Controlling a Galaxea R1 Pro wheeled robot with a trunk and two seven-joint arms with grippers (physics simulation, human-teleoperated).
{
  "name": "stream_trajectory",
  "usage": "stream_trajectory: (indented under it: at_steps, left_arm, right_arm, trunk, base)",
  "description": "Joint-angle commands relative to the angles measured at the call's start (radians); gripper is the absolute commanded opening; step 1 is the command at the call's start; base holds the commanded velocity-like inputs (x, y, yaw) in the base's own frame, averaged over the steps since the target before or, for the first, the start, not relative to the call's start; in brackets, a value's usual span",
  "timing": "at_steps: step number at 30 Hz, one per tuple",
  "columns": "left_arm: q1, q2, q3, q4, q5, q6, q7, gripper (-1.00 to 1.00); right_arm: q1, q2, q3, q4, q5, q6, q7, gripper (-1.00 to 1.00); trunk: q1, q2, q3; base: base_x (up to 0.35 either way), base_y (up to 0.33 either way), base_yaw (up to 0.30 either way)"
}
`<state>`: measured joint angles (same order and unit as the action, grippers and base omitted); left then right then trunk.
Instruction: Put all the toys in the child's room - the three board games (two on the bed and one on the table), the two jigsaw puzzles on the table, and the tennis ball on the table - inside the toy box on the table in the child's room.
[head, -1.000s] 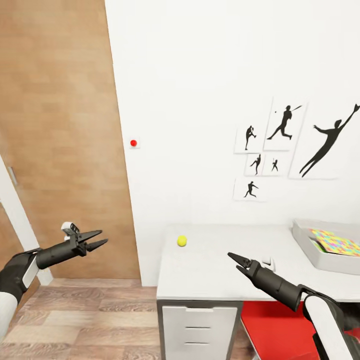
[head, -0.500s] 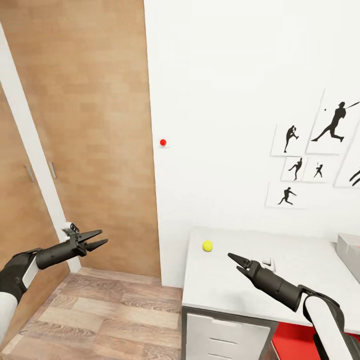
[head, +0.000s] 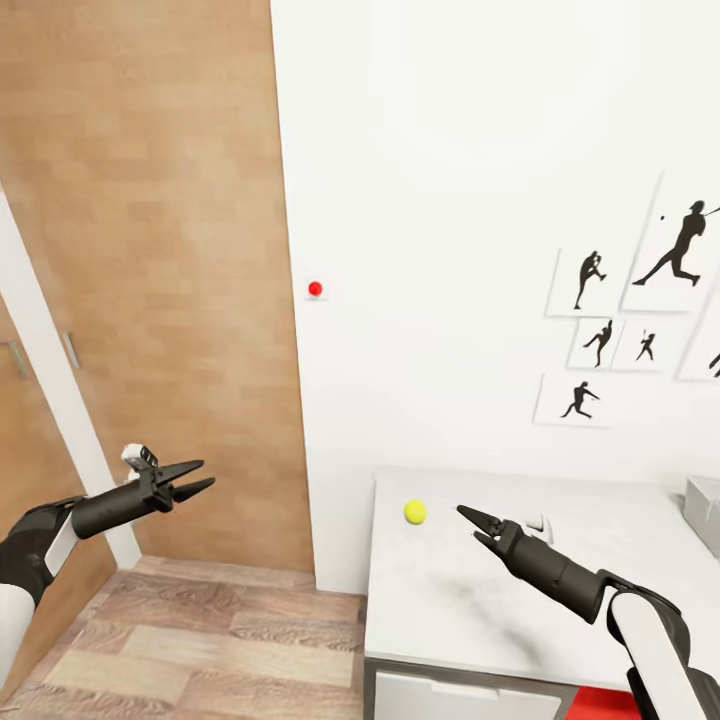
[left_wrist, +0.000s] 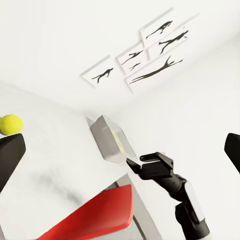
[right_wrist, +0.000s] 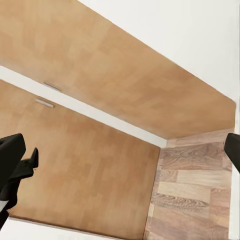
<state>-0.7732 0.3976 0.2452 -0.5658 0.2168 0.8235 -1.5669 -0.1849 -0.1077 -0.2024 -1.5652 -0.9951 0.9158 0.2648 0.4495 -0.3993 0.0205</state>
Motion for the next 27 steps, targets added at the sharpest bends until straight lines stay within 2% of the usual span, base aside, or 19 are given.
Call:
stream_trajectory:
  at_steps: [1, 6, 11, 27]
  left_arm:
    - [0.000, 0.001, 0.000, 0.000, -0.001, 0.000, -0.004, 1.00]
    - [0.000, 0.001, 0.000, 0.000, 0.001, -0.024, -0.004, 1.00]
    - [0.000, 0.001, 0.000, 0.000, 0.002, -0.028, -0.004, 1.00]
    - [0.000, 0.001, 0.000, 0.000, 0.003, -0.029, -0.004, 1.00]
  right_arm:
    - [-0.001, 0.000, 0.000, 0.001, 0.007, 0.005, 0.008, 1.00]
    - [-0.001, 0.000, 0.002, 0.001, 0.007, 0.005, 0.008, 1.00]
    - [-0.001, 0.000, 0.000, 0.001, 0.006, 0.005, 0.008, 1.00]
    - [-0.001, 0.000, 0.004, 0.000, 0.007, 0.005, 0.007, 1.00]
  trunk:
    - [0.000, -0.001, 0.000]
    - [0.000, -0.001, 0.000]
    - [0.000, -0.001, 0.000]
    - [0.000, -0.001, 0.000]
  base:
    - [0.044, 0.002, -0.270]
    - [0.074, 0.002, -0.276]
    - [0.225, 0.041, -0.207]
    - [0.181, 0.042, -0.016]
